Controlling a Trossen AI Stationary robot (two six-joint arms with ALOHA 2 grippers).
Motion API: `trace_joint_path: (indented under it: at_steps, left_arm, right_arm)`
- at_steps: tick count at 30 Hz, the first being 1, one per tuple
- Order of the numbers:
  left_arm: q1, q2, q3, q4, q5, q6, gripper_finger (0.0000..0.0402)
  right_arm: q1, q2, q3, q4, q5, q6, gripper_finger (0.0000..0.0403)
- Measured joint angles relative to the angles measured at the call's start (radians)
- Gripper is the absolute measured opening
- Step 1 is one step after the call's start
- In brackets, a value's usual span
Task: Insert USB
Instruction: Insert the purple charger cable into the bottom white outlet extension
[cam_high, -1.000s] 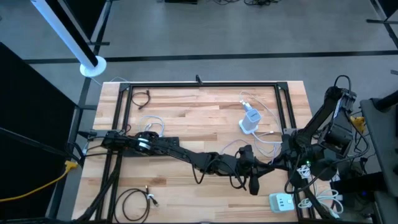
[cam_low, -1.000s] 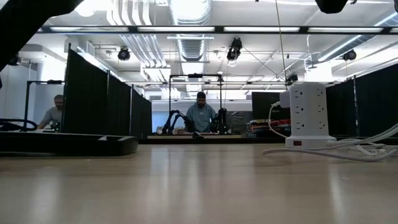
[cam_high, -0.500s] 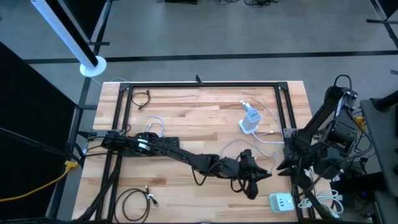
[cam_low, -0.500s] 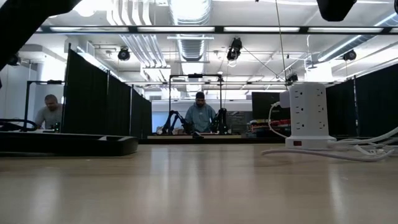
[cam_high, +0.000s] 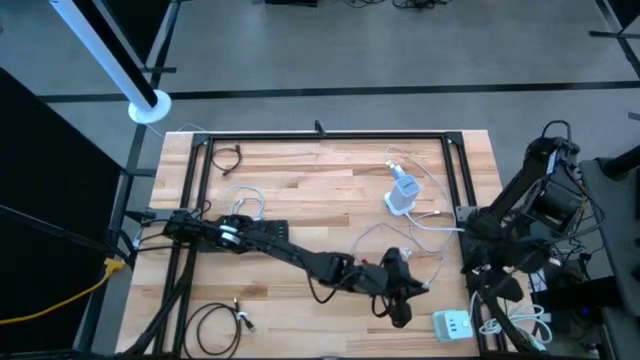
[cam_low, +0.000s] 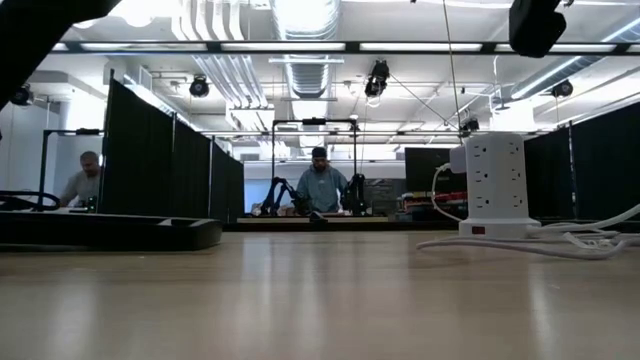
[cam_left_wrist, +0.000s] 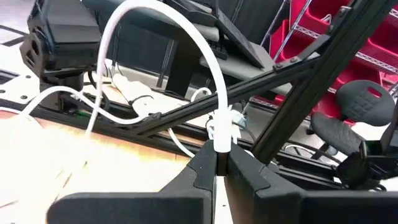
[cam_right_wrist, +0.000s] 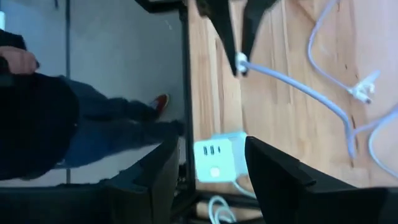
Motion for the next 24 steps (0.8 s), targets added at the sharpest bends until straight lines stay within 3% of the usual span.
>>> trace_joint_path:
  at_steps: [4, 9, 24]
  left_arm:
    - [-0.002, 0.0, 0.0, 0.001, 0.0, -0.001, 0.0006]
    - [-0.007, 0.0, 0.0, 0.007, 0.0, -0.016, 0.0006]
    - [-0.016, -0.001, 0.0, 0.009, -0.019, -0.032, 0.0006]
  right_arm:
    - [-0.087, 0.042, -0.001, -0.001, -0.099, -0.104, 0.016]
    - [-0.175, 0.091, 0.021, 0.004, -0.103, -0.225, 0.0162]
    - [-0.29, 0.237, 0.051, 0.058, -0.171, -0.354, 0.0137]
